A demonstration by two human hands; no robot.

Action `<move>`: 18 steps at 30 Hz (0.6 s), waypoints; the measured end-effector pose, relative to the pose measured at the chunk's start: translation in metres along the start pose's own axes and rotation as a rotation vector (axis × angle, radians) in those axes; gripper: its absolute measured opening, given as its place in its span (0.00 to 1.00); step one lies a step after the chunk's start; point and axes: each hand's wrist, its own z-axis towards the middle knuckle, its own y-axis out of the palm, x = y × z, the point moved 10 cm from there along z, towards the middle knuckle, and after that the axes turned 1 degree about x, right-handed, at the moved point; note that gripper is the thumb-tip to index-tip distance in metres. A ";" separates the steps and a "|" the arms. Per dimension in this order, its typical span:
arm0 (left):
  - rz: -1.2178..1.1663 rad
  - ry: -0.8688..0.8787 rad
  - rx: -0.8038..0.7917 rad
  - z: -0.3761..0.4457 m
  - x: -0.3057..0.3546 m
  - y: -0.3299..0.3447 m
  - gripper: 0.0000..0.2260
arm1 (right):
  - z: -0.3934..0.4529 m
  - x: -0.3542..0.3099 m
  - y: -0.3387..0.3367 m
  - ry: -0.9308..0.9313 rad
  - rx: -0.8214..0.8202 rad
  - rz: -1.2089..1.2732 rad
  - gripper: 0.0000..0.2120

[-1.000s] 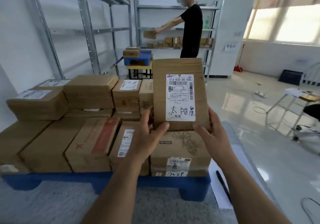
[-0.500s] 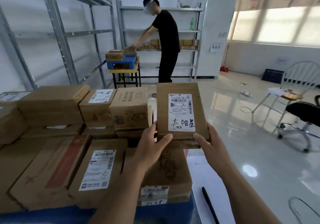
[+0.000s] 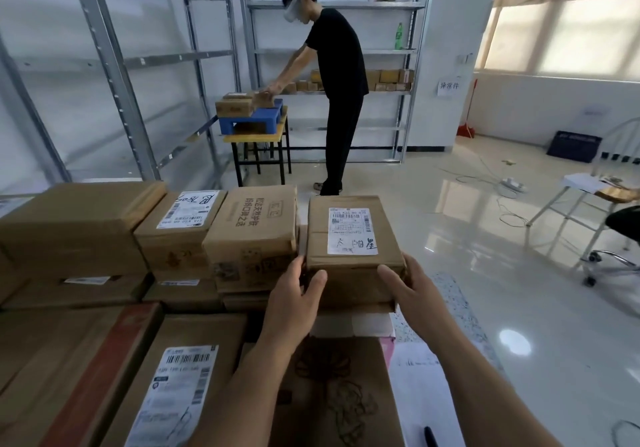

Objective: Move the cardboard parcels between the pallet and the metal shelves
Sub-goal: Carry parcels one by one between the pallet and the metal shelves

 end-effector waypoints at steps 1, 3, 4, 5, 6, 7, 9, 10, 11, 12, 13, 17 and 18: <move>0.000 -0.005 0.000 0.002 -0.003 0.000 0.25 | 0.003 0.003 0.002 0.011 -0.003 0.011 0.22; 0.003 -0.016 0.004 0.006 -0.008 -0.002 0.23 | 0.008 0.009 0.005 0.032 -0.005 0.047 0.23; 0.016 -0.013 0.019 0.008 -0.010 -0.005 0.22 | 0.011 0.011 0.006 0.039 -0.008 0.063 0.23; 0.031 -0.005 0.042 0.008 -0.011 -0.008 0.21 | 0.012 0.012 0.007 0.043 -0.011 0.075 0.23; 0.042 0.002 0.066 0.009 -0.012 -0.011 0.19 | 0.014 0.014 0.008 0.048 -0.011 0.087 0.22; 0.044 0.003 0.082 0.009 -0.014 -0.012 0.18 | 0.016 0.015 0.009 0.052 -0.008 0.100 0.22; 0.036 -0.012 0.084 0.010 -0.020 -0.012 0.17 | 0.018 0.017 0.009 0.057 -0.004 0.111 0.21; 0.040 -0.018 0.077 0.010 -0.021 -0.011 0.17 | 0.018 0.018 0.009 0.060 -0.005 0.109 0.21; 0.049 -0.019 0.069 0.011 -0.022 -0.011 0.17 | 0.017 0.018 0.008 0.062 -0.007 0.107 0.21; 0.055 -0.018 0.064 0.011 -0.022 -0.010 0.18 | 0.017 0.017 0.008 0.063 -0.011 0.102 0.21; 0.058 -0.017 0.060 0.011 -0.021 -0.011 0.18 | 0.015 0.016 0.008 0.062 -0.014 0.091 0.21; 0.072 -0.007 0.076 0.004 -0.018 -0.022 0.18 | 0.005 0.004 -0.003 0.059 0.060 -0.078 0.32; 0.082 -0.002 0.088 0.001 -0.016 -0.026 0.18 | 0.000 -0.002 -0.009 0.047 0.115 -0.148 0.33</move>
